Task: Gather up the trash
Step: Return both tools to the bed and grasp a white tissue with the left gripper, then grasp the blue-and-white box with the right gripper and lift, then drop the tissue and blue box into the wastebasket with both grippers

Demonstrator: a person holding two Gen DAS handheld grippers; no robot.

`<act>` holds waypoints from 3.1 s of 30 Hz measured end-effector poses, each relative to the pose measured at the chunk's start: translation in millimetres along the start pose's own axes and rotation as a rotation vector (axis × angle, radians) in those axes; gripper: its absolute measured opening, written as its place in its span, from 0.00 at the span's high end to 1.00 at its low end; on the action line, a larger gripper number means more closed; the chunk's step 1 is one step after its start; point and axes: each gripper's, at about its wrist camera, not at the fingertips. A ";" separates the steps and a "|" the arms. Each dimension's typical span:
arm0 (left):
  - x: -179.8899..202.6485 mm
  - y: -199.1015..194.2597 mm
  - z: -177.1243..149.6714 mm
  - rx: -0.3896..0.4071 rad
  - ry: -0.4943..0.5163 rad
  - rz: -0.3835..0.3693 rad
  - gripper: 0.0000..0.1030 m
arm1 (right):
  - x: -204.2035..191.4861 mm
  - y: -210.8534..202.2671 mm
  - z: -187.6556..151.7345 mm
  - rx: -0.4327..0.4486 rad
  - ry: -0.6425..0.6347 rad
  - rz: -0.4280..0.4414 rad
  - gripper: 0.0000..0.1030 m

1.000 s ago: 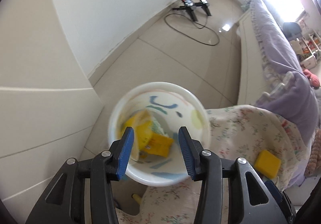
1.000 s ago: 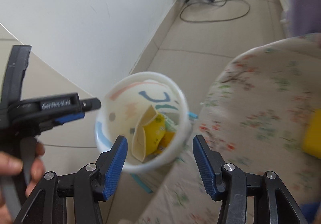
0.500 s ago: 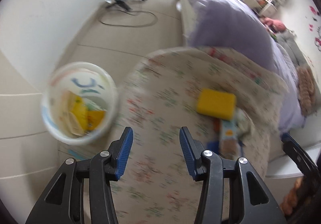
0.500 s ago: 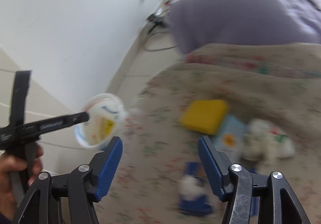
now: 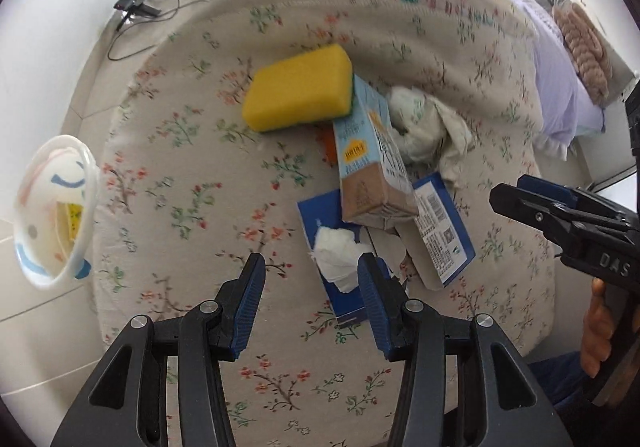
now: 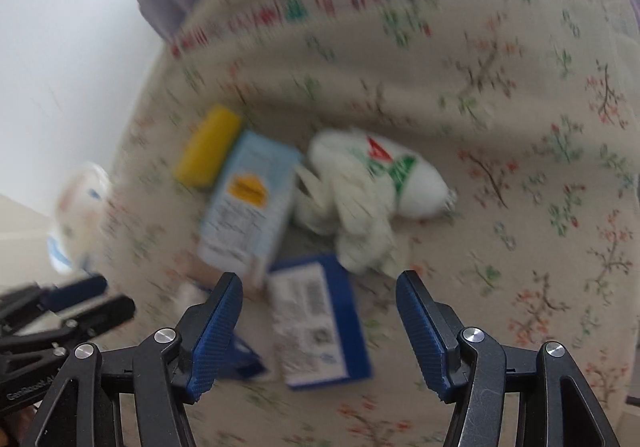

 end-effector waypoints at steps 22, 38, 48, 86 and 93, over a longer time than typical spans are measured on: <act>6.0 24.6 3.6 -0.040 -0.009 -0.034 0.79 | -0.4 43.7 -39.7 -0.127 -0.126 -0.030 0.33; -14.0 -2.3 -3.2 -0.021 -0.059 -0.060 0.79 | -20.9 78.8 -54.3 -0.191 -0.182 -0.031 0.41; -32.2 -31.5 -0.1 0.028 -0.101 -0.110 0.79 | -15.9 28.1 -44.0 -0.079 -0.114 0.063 0.42; -309.6 -81.2 -3.3 0.182 -0.754 0.046 0.79 | -193.9 94.5 -9.4 -0.068 -0.155 0.320 0.42; -338.6 -64.5 -9.1 0.142 -0.805 0.092 0.79 | -258.0 137.0 0.2 -0.106 -0.148 0.395 0.42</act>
Point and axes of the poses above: each gripper's, at about its wrist camera, not at the fingertips, and y roughly the way its jaws point, x to its right, z to its top, and after that the axes turned 8 degrees about x, right-handed
